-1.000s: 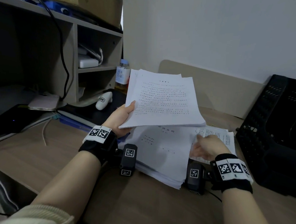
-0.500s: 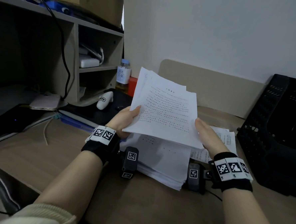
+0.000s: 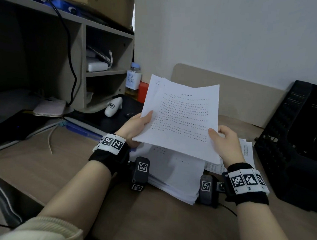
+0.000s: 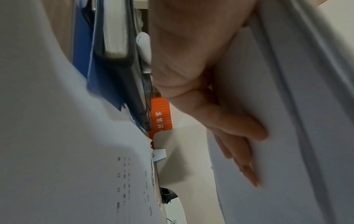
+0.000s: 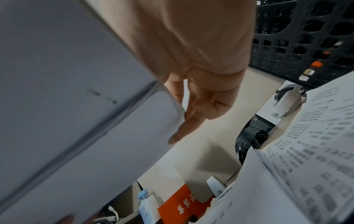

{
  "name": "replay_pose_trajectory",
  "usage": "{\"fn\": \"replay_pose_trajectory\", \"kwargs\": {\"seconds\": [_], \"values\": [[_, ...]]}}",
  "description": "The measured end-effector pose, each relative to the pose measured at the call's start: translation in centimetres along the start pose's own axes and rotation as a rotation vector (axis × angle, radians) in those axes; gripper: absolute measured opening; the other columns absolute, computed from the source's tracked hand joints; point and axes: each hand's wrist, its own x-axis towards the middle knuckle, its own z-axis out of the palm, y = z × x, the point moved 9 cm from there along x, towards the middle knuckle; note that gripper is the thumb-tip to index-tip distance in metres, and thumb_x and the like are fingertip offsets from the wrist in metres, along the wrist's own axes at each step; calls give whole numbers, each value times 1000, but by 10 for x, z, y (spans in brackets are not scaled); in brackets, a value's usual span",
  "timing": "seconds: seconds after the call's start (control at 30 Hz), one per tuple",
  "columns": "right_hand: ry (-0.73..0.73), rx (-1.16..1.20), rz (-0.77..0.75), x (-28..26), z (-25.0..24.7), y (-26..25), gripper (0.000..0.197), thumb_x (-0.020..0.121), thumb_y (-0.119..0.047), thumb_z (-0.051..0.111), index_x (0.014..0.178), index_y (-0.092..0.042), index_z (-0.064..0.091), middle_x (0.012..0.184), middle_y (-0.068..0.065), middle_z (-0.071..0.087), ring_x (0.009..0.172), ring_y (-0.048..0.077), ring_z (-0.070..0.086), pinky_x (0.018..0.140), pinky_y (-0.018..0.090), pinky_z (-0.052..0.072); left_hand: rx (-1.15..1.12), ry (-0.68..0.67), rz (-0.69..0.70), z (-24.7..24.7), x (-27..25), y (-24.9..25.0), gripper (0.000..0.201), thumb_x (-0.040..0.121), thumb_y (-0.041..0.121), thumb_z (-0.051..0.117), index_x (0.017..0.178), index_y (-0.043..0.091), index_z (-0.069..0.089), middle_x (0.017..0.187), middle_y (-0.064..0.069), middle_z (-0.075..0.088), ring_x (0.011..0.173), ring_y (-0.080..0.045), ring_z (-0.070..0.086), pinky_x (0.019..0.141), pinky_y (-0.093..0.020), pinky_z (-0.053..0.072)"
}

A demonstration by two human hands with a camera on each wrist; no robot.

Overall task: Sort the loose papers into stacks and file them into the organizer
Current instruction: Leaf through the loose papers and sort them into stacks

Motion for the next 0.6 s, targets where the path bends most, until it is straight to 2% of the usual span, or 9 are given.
{"fn": "replay_pose_trajectory", "kwargs": {"seconds": [0.07,0.1,0.17,0.27,0.33,0.4,0.5,0.6], "values": [[29,-11,-12,2,-2,0,21,90,-24,57,70,-17,59,99,5,68,87,24,64,79,37,51,-2,8,-18,-1,-1,-1,29,103,33,42,112,11,59,91,-7,76,77,-19,74,64,-28,58],[50,-10,-18,1,-3,-1,23,90,-22,56,68,-17,56,92,4,68,82,23,62,74,35,50,-18,12,-28,-1,-2,-1,30,103,35,42,113,13,60,97,-8,75,82,-21,74,71,-31,58],[110,-7,-27,3,-11,1,25,90,-18,55,67,-11,51,77,4,61,70,21,53,64,29,41,-36,29,-35,-1,-5,-1,31,103,36,42,116,15,60,105,-8,74,89,-22,73,75,-33,58],[197,-17,-12,2,-22,3,25,87,-20,53,70,-2,47,67,2,52,65,18,46,61,28,35,-53,68,-22,-3,-9,3,38,103,36,42,127,11,57,112,-11,72,95,-25,71,81,-37,57],[248,-20,25,0,-30,6,26,88,-16,51,64,-10,46,62,-4,50,61,16,45,56,25,34,-87,99,-10,-7,-11,5,40,103,37,43,130,10,56,117,-13,70,101,-28,69,91,-41,54],[292,-16,46,-2,-38,6,25,89,-14,51,64,-16,49,64,-6,53,63,16,48,57,25,36,-151,118,-6,-10,-11,6,40,102,38,44,130,13,56,120,-13,69,107,-31,67,99,-48,49],[286,-84,95,2,-44,13,18,89,-14,51,72,-9,54,68,1,54,73,24,52,67,28,38,-205,136,-2,-15,-9,7,33,102,38,43,120,16,61,106,-11,74,92,-27,72,96,-48,51],[208,-146,167,7,-43,24,19,87,-12,51,74,0,58,71,12,57,74,29,54,63,29,37,-310,123,7,-15,-5,6,29,102,35,44,114,16,62,96,-5,76,82,-19,74,80,-34,59]]}}
